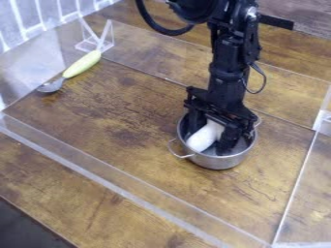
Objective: Remove the mushroom from the silver pot and put it on the table
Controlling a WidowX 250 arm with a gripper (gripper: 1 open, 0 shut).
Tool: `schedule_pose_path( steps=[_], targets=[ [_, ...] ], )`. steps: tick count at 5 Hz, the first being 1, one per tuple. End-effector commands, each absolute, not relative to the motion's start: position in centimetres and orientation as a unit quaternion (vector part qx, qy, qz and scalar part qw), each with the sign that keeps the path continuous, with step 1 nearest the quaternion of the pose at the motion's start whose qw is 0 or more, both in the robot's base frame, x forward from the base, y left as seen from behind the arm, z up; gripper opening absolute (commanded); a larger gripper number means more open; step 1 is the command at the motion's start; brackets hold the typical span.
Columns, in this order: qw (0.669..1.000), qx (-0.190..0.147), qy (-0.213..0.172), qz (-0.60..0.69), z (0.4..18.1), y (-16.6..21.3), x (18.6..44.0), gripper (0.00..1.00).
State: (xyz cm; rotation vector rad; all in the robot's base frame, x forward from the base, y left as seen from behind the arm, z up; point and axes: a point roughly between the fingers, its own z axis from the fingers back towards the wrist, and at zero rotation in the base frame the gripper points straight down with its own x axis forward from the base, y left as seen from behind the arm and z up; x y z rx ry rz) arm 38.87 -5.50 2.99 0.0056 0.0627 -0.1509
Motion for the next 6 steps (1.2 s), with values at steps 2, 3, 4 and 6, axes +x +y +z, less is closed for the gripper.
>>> schedule_pose_path(
  steps=[2,3,4,6],
  targets=[
    [0.998,-0.001,0.002,-0.069,7.2,-6.8,38.1,1.00],
    [0.999,-0.003,-0.001,-0.054,7.5,-7.5,37.4,0.00],
    [0.999,-0.006,-0.005,-0.038,7.7,-8.1,36.9,0.00],
    [0.999,-0.008,-0.004,0.044,9.3,-8.8,36.6,1.00]
  ],
)
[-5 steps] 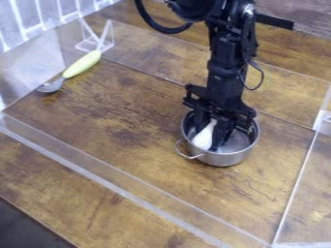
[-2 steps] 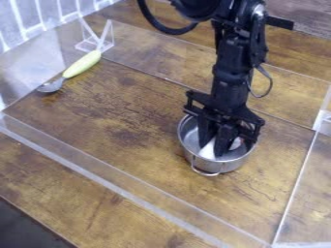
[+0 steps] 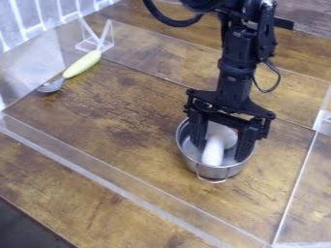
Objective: Remove the mushroom from the silver pot and put it on the table
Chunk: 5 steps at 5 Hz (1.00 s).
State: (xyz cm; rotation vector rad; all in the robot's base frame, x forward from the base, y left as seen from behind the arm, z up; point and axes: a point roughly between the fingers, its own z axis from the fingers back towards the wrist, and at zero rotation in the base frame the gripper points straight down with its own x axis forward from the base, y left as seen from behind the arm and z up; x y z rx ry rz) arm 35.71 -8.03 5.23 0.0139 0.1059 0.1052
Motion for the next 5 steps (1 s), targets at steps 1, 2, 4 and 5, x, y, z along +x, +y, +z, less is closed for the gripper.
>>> schedule_pose_path(
  steps=[1,2,4,5],
  targets=[
    [0.999,-0.007,-0.003,0.053,7.8,-8.1,36.6,0.00],
    [0.998,-0.007,-0.004,0.061,7.6,-6.6,36.2,0.00],
    [0.996,-0.018,-0.036,0.082,11.8,-3.9,35.2,0.00],
    [0.993,-0.024,-0.062,0.097,15.2,-2.7,34.5,0.00]
  ],
)
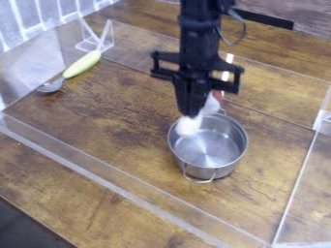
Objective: Remove the mushroom from the silver pot and put it on the table
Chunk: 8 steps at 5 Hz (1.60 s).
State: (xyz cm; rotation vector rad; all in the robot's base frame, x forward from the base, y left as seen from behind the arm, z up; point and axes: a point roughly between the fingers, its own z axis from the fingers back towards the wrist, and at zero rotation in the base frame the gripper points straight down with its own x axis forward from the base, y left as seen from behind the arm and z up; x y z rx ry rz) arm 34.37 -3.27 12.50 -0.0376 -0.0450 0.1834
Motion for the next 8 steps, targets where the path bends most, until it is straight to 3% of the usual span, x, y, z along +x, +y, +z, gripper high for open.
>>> schedule_pose_path(
  steps=[1,2,4,5,7,8],
  targets=[
    [0.992,-0.035,-0.081,0.087,16.3,-0.7,34.3,0.00],
    [0.993,-0.033,-0.082,0.079,16.0,2.6,33.6,0.00],
    [0.982,0.000,-0.067,0.174,12.4,7.9,32.5,0.00],
    [0.985,0.002,-0.058,0.163,10.6,10.4,31.3,0.00],
    [0.994,-0.003,-0.045,0.103,8.4,11.9,30.6,0.00],
    [0.995,-0.001,-0.039,0.087,8.1,12.0,32.2,0.00]
  ],
)
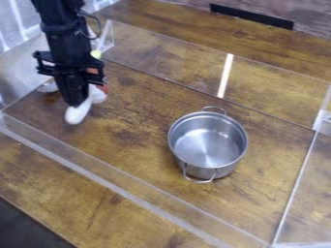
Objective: Remove the mushroom from the silver pot and put it on the table
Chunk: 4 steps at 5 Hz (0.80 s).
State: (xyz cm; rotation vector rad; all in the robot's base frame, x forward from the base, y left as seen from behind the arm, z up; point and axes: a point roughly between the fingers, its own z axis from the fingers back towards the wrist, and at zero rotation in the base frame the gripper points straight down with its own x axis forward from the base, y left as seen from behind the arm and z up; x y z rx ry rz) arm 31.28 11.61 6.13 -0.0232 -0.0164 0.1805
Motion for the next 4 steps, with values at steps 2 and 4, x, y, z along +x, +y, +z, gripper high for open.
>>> schedule_pose_path(
  steps=[2,4],
  targets=[
    [0.998,-0.003,-0.029,0.059,6.9,11.2,34.4,0.00],
    [0.996,-0.013,-0.020,0.083,4.9,10.9,35.2,1.00]
  ],
)
